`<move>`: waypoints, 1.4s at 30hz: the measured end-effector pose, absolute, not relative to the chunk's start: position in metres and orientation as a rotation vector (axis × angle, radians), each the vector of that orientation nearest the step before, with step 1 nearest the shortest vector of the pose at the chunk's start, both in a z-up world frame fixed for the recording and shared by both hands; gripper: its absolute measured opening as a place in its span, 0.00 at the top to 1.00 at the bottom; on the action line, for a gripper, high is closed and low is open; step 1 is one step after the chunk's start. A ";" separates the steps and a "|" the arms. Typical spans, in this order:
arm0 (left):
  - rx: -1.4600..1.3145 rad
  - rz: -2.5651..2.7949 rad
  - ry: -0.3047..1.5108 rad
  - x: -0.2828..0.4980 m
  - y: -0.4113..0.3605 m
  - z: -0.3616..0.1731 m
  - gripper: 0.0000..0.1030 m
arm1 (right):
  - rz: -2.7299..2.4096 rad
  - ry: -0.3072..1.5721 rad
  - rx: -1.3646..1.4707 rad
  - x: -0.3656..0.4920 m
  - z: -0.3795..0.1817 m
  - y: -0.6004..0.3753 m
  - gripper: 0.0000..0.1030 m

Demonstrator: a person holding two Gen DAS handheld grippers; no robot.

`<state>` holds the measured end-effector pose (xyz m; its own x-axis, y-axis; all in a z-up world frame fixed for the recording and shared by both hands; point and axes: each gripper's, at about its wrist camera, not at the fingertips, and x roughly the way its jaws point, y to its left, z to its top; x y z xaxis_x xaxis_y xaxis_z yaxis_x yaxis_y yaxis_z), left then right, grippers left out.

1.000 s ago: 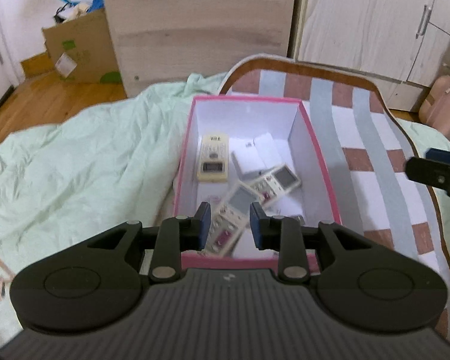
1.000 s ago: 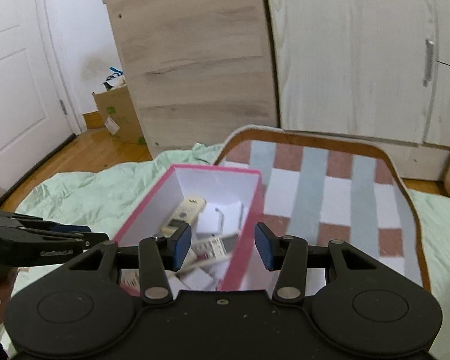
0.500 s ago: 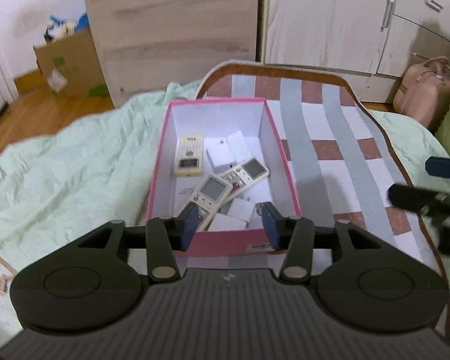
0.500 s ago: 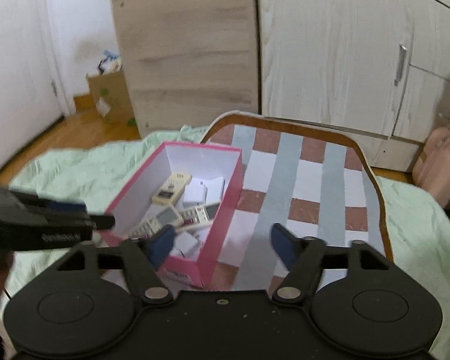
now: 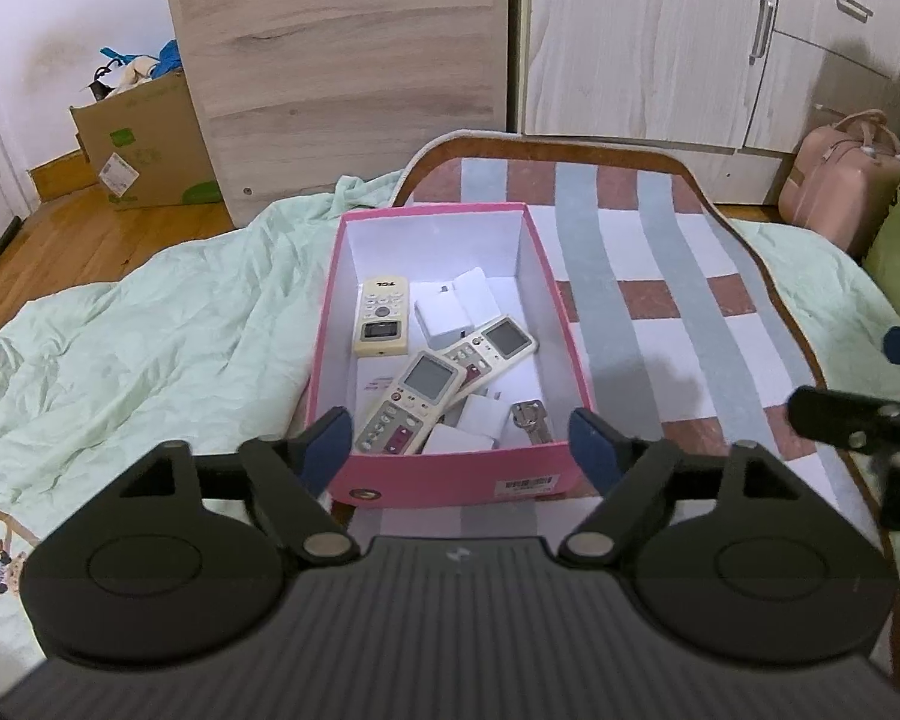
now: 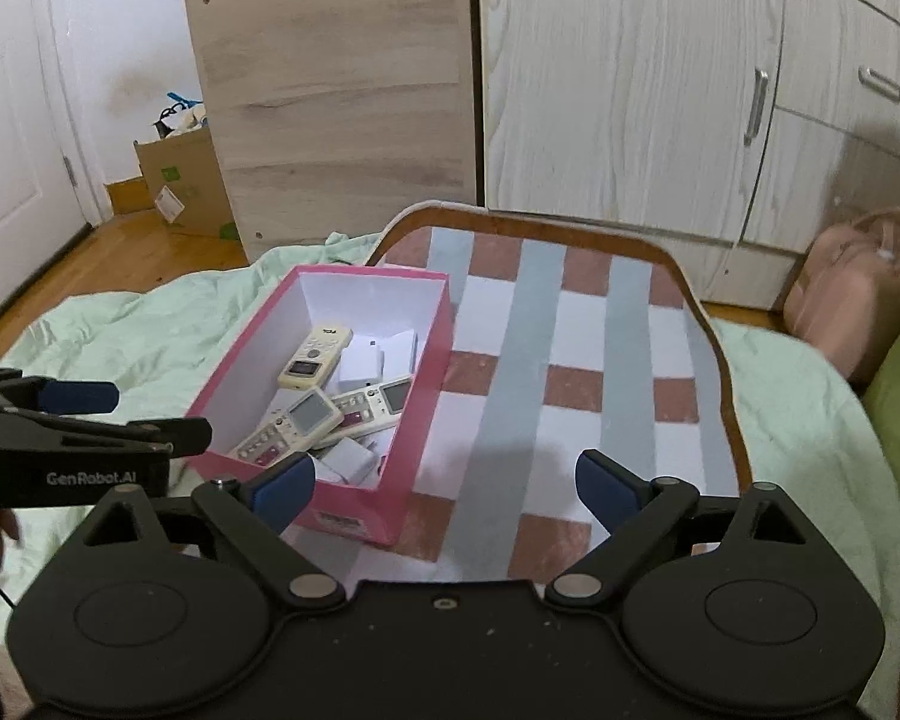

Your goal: Organize rigid objects

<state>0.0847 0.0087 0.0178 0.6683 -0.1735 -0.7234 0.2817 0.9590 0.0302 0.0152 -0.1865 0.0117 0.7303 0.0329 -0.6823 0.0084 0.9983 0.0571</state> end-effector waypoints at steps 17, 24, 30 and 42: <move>0.172 -0.232 0.903 0.086 0.010 0.017 0.01 | -0.070 0.763 0.049 0.009 0.020 -0.186 0.07; 0.178 -0.250 0.874 0.080 0.010 0.025 0.01 | -0.084 0.739 0.025 0.002 0.020 -0.184 0.07; 0.197 -0.257 0.868 0.071 0.010 0.029 0.01 | -0.082 0.757 0.010 -0.002 0.012 -0.180 0.07; 0.276 -0.240 0.890 0.075 0.000 0.013 0.01 | -0.128 0.743 -0.005 -0.002 0.007 -0.184 0.07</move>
